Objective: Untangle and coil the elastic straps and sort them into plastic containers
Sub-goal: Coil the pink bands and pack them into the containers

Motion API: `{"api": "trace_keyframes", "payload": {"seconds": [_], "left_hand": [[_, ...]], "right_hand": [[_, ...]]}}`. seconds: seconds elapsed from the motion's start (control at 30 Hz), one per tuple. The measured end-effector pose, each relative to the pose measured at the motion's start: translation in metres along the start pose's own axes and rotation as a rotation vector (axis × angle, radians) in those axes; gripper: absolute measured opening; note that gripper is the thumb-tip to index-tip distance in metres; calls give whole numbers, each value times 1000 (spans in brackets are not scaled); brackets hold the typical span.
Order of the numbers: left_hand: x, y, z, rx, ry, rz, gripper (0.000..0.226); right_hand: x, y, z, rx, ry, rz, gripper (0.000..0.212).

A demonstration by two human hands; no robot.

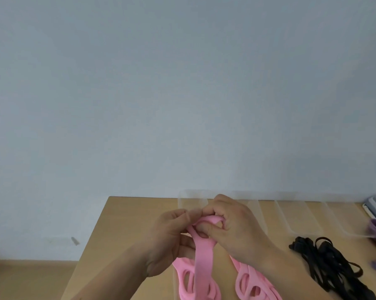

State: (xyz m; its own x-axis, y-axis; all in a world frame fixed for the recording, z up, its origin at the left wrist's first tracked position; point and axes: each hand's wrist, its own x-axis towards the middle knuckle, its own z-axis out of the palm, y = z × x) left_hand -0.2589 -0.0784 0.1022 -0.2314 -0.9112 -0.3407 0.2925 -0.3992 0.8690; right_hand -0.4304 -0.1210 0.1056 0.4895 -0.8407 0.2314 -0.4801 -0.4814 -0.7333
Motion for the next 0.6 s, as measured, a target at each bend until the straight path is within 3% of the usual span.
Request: {"api": "trace_keyframes", "payload": {"seconds": [0.17,0.3,0.5,0.6], "left_hand": [[-2,4,-9,58,54,112,33],[-5,2,-12,207,74,193,24],[-10,0,-13,285,179,300,9],[-12,-1,-14,334,178,365,7]], "right_hand": [[-4,5,-7,272,1,192,30],[-6,5,-5,366,-62,163,6],[-5,4,-2,373,-85,197,2],[-6,-1,-3,465,-110,202,10]]}}
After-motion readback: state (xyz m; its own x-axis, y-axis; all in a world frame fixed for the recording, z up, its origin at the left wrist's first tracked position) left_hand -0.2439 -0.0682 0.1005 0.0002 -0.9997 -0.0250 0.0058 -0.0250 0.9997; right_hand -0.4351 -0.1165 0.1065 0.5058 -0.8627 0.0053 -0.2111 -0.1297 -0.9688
